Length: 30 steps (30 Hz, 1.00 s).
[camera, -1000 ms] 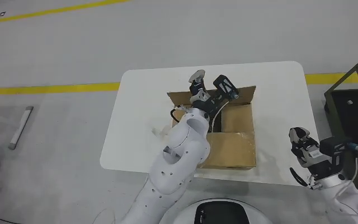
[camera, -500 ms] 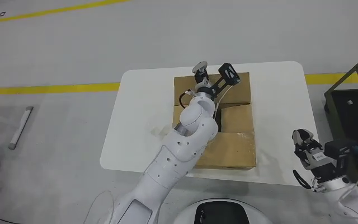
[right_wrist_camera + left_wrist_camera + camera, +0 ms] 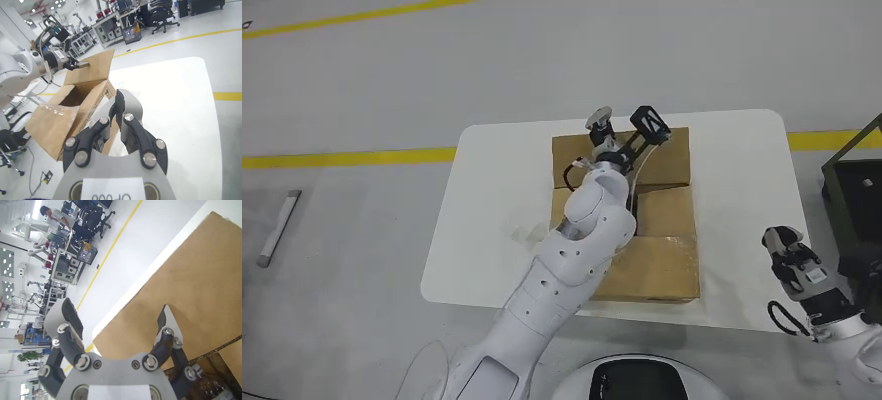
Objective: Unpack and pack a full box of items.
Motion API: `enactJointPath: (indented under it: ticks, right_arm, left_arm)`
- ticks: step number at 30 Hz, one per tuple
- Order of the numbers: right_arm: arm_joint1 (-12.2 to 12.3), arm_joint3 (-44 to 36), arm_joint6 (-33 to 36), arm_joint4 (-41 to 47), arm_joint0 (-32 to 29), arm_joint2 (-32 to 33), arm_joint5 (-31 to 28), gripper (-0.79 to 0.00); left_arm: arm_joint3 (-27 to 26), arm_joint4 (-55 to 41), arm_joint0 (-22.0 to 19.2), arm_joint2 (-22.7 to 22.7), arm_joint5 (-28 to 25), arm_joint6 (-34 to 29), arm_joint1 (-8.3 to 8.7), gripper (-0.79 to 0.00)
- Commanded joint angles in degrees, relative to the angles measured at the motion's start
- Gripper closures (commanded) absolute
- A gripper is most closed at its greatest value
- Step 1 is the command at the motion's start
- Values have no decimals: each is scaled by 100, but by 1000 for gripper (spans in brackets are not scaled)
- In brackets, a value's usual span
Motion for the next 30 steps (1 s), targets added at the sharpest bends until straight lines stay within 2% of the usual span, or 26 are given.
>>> enactJointPath:
  ticks: [1,5,8,12,15,17,21,30]
  right_arm:
    - [18,19,208,556,44,77,-386,0]
    - [78,65,793,1318,188,154,-1244,0]
    - [158,91,1553,1426,321,149,-1992,0]
    - [234,168,2156,1268,528,133,-2393,0]
    - [247,110,2104,232,649,168,-2428,0]
    - [234,81,1870,-141,657,114,-2368,0]
    - [234,81,1870,-141,657,114,-2368,0]
    - [234,81,1870,-141,657,114,-2368,0]
  left_arm:
    - [-577,-202,336,-270,-101,-87,56,-785]
    - [-1672,10,1056,-689,-288,-185,205,-785]
    - [-2496,120,1703,-991,-490,-258,310,-785]
    - [-3398,258,2487,-1359,-730,-365,424,-785]
    - [-3921,151,2965,-1591,-697,-404,467,-785]
    - [-4134,198,3180,-1721,-639,-378,493,-785]
    - [-4349,203,3453,-1896,-586,-322,525,-785]
    - [-4497,256,3578,-1952,-616,-281,548,-785]
